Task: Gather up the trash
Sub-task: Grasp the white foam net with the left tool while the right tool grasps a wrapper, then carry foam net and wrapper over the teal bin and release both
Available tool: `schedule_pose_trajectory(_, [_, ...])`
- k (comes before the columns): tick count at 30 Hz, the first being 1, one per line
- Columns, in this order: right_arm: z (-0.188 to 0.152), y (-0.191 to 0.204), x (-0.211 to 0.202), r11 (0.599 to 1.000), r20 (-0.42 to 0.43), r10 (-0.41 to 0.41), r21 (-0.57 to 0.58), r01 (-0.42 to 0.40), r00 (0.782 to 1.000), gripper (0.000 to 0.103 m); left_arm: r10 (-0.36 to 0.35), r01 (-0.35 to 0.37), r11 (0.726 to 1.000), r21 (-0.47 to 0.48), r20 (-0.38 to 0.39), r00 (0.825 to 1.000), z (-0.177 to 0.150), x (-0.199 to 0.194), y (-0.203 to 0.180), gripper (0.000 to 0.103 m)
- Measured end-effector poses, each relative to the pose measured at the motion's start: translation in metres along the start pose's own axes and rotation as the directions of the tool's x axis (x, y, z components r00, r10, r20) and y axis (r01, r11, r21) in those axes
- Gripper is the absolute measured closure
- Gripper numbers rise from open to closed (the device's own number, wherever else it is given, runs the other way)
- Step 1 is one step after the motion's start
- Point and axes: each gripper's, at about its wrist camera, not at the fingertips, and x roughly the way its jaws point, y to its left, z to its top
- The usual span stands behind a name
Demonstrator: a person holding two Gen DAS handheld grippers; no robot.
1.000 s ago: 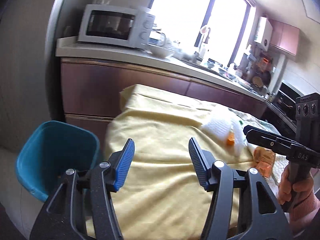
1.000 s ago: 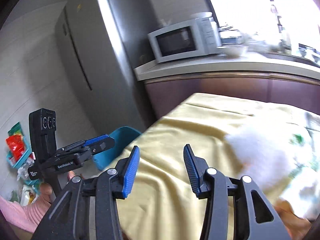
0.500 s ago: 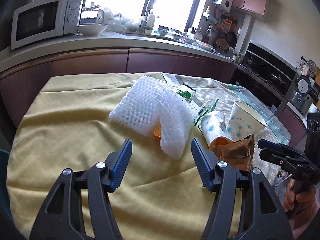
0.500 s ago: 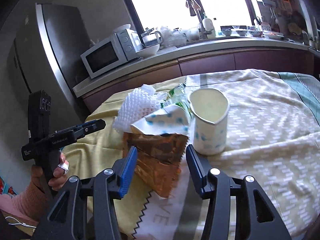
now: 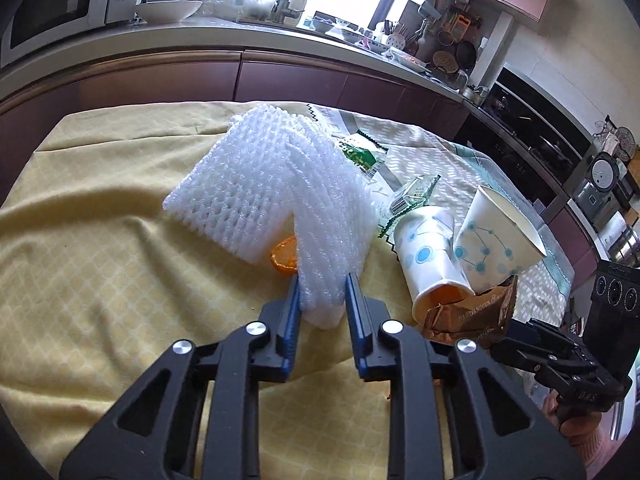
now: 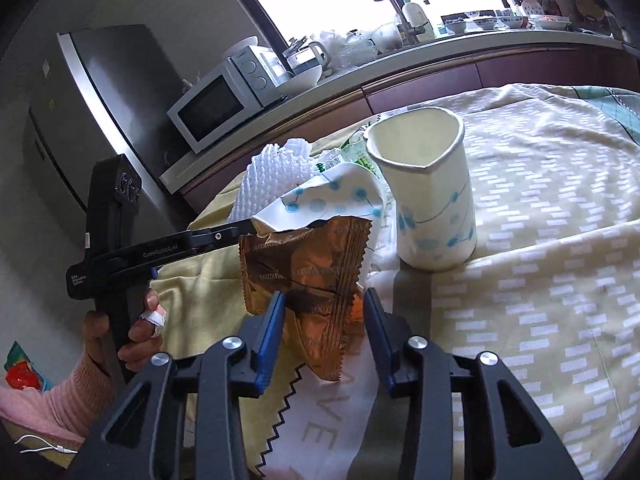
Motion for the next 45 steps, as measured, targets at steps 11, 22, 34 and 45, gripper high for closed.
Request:
schedule_pose_trajectory(11, [0.000,0.026,-0.012,0.994,0.003,0.080,-0.079,-0.080,0.997,0.098,-0.008,0.006,1.000,0.024,0.088,0.996,-0.009,-0.044,-0.003,0.091])
schedule_pose_trajectory(22, [0.011,0.066,-0.014,0.973,0.010,0.170,-0.160,-0.166,0.985,0.101,0.078,-0.076,0.997,-0.022,0.180,0.981,-0.026,-0.114,0.028,0.091])
schedule_pose_trajectory(34, [0.016,0.113,0.016,0.937,-0.037,0.280,-0.208,-0.282,0.959,0.101,0.199,-0.181,0.979,-0.095,0.238,0.951,-0.050,-0.177,0.060,0.091])
schedule_pose_trajectory(45, [0.024,0.150,0.048,0.894,-0.106,0.373,-0.227,-0.387,0.922,0.101,0.288,-0.252,0.953,-0.166,0.253,0.924,-0.071,-0.214,0.087,0.091])
